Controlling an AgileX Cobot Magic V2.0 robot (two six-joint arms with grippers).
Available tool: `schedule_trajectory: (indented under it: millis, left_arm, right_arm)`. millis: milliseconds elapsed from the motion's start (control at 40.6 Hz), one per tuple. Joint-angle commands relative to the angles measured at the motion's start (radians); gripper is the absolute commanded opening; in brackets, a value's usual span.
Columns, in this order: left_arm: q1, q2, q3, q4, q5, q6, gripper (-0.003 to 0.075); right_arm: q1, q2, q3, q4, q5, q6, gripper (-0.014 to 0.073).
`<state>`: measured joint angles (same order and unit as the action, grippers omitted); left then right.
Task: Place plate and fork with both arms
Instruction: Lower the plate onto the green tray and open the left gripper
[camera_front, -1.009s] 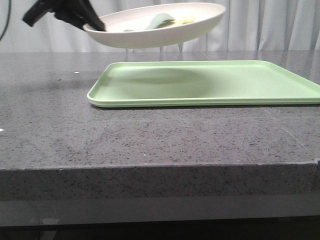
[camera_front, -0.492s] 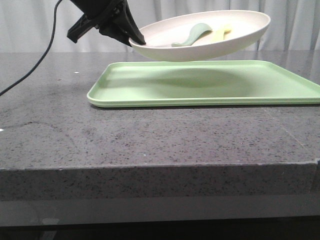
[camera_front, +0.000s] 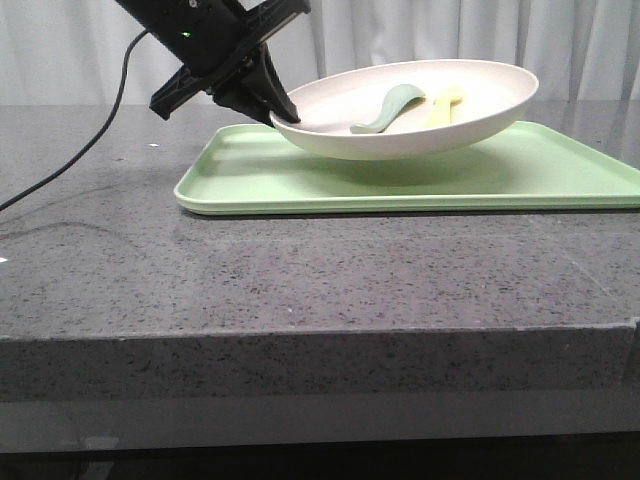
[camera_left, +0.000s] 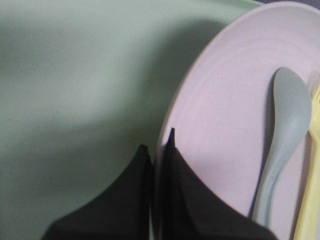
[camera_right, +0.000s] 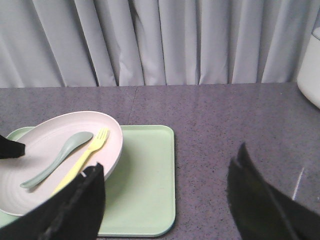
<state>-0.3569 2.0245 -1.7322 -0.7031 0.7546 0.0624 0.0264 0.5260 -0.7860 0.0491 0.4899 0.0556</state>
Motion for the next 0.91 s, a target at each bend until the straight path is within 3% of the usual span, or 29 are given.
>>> schedule_trajectory:
  millis: [0, 738, 886]
  left_arm:
    - [-0.011, -0.063, -0.036, -0.041, -0.045, -0.015, -0.0018]
    - [-0.023, -0.063, -0.036, 0.045, -0.028, -0.018, -0.0013]
    - [-0.023, -0.062, -0.036, 0.048, -0.029, -0.018, 0.0066]
  right_arm:
    - [-0.002, 0.010, -0.035, -0.009, -0.089, -0.012, 0.0531]
    - [-0.002, 0.010, -0.035, -0.009, -0.089, -0.012, 0.0531]
    - [-0.002, 0.010, -0.035, -0.009, -0.089, -0.012, 0.0531]
